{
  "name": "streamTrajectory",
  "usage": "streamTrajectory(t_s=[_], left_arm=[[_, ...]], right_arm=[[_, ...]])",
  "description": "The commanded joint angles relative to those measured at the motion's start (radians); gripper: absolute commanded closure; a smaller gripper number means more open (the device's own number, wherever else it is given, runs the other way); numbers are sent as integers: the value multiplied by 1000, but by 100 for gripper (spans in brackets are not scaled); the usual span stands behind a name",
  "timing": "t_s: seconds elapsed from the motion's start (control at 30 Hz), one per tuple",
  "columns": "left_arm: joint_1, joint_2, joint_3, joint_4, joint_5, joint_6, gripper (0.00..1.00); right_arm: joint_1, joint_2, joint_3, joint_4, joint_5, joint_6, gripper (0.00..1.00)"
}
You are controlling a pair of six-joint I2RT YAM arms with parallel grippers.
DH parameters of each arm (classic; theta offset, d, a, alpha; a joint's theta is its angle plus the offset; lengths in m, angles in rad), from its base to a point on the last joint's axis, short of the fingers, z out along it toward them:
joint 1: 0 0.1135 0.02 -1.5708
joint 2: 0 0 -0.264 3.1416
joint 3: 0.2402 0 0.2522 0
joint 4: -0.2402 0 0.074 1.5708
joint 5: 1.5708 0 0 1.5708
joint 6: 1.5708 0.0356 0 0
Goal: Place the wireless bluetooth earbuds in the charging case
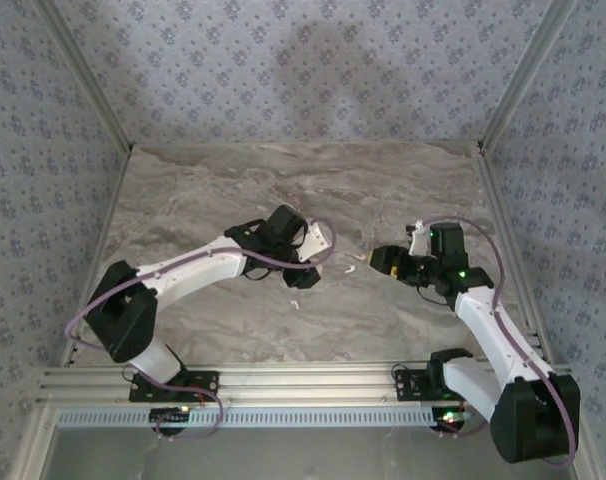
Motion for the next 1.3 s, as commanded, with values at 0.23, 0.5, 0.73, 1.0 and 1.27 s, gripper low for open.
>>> streamTrajectory(t_s=[0.23,0.5,0.73,1.0,1.27], left_arm=[[-27,-115,-85,160,134,175,60],[-48,-127,-87,158,107,183,59],[-55,-133,-88,161,86,180,60],[-60,-156,-103,189,73,172,60],[-61,-173,-118,204,44,160,60]], right_arm=[[134,88,71,130,-210,-59,51],[246,162,93,219,-245,-27,54],[280,195,103,240,-258,-16,51],[296,225,116,231,-247,-26,51],[321,260,131,227,-274,-40,54]])
